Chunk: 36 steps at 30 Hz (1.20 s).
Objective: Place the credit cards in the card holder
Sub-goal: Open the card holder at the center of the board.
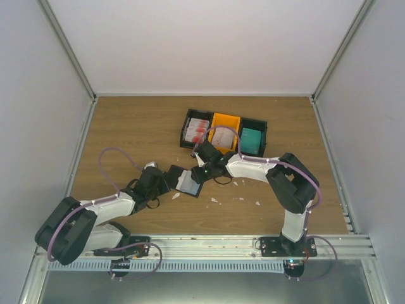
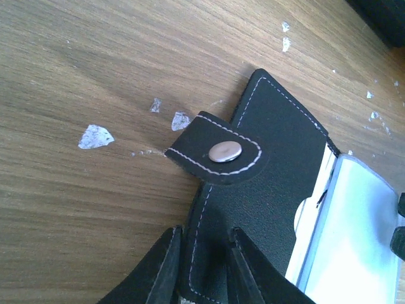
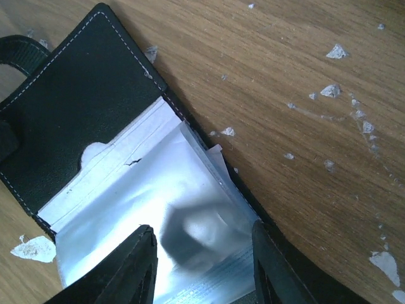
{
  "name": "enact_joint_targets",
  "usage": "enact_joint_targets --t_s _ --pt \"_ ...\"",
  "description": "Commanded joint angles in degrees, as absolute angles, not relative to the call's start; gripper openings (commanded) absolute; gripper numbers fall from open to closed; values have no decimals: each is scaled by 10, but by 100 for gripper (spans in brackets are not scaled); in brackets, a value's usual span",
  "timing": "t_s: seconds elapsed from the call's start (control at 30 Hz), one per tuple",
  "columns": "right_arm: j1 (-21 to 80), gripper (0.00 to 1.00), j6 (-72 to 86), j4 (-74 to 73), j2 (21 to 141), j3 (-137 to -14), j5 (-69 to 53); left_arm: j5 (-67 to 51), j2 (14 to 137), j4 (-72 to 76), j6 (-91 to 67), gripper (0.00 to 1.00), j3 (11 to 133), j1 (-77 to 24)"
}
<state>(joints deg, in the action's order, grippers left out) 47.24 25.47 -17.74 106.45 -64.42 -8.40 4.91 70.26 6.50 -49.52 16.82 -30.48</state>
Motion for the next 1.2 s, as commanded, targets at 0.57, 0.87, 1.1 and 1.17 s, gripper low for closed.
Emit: enact_joint_targets --t_s 0.57,0.87,1.1,1.17 --pt "468 55 251 -127 1098 -640 -199 1 725 81 -487 16 149 -303" --pt "422 56 290 -13 1086 -600 -303 -78 735 116 -478 14 144 -303" --pt "402 55 325 33 1074 -576 -338 -151 737 163 -469 14 139 -303" --pt "398 55 332 29 1058 -567 -314 -159 730 163 -462 16 140 -303"
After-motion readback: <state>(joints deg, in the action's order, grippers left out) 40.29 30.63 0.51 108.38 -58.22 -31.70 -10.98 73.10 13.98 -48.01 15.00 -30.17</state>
